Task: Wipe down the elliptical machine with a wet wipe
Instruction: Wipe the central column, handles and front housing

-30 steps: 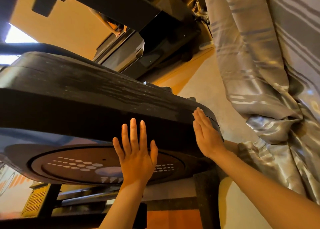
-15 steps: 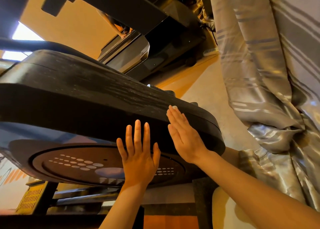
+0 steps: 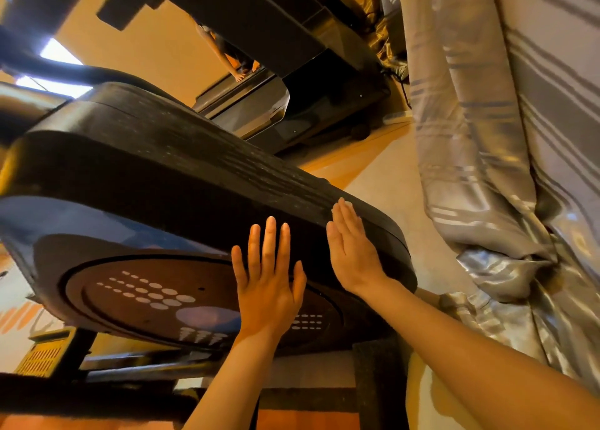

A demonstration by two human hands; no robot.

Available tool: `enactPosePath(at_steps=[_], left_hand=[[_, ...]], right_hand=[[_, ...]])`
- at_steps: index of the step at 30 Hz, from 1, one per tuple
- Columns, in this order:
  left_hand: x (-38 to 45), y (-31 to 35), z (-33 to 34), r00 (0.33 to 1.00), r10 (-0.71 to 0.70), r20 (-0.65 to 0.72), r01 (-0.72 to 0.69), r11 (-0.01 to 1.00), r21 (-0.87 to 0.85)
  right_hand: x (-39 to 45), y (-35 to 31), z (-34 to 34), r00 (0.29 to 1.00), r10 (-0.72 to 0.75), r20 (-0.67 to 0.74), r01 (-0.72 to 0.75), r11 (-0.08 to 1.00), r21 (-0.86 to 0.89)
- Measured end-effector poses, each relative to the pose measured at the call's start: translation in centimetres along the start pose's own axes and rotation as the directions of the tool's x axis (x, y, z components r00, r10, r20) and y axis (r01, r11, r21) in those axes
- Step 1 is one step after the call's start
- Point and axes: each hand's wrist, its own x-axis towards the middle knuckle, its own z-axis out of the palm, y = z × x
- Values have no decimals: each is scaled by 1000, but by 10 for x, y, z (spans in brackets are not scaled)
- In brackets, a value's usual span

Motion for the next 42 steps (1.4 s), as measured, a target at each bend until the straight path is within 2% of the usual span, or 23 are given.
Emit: enactPosePath(at_steps=[4, 8, 13, 16, 19, 22, 26, 28, 31, 33, 35, 37, 39, 42], left_hand=[[-5, -9, -5, 999, 41, -3, -41, 999, -30], [-5, -12, -7, 998, 55, -14, -56, 997, -44], [-4, -10, -7, 999, 37, -21, -38, 996, -77], [-4, -10, -8, 999, 32, -20, -34, 995, -88], [-6, -10, -10, 1000, 21, -20, -23, 993, -113], [-9, -14, -11, 1000, 1, -31, -6, 991, -133], [-12, -21, -10, 1000, 7, -28, -11, 993, -121], [-12, -21, -10, 1000, 14, -13, -15, 993, -117], [-13, -20, -9, 1000, 6, 0, -6, 992, -124], [-13, -21, -9, 1000, 6, 2, -5, 991, -131], [-13, -22, -9, 1000, 10, -2, -10, 991, -134], [-13, -23, -11, 1000, 2, -3, -2, 991, -132], [-14, -27, -12, 999, -34, -11, 33, 993, -110], [-15, -37, -15, 994, -100, -42, 98, 993, -62]], right_hand=[[6, -26, 5, 984, -174, 27, 174, 985, 11], [1, -7, -3, 970, -230, 73, 232, 972, -24], [-10, 25, -3, 998, 62, 3, -62, 998, -30], [-3, 9, -2, 995, 102, -1, -102, 995, -11], [9, -30, 5, 998, -51, 21, 51, 999, -2], [17, -63, 9, 973, -219, 73, 215, 975, 58], [10, -55, 7, 936, -339, 101, 340, 940, 1], [4, -38, 4, 952, -294, 80, 296, 955, -10], [-4, -10, 1, 998, -63, 12, 62, 998, 8], [-6, -2, 2, 998, 58, -16, -58, 998, -8], [-2, -11, 5, 994, 107, -29, -107, 994, -5], [6, -35, 10, 998, 50, -25, -51, 999, -8], [16, -69, 16, 996, -94, 4, 94, 996, 8], [26, -110, 24, 955, -290, 63, 288, 957, 40]])
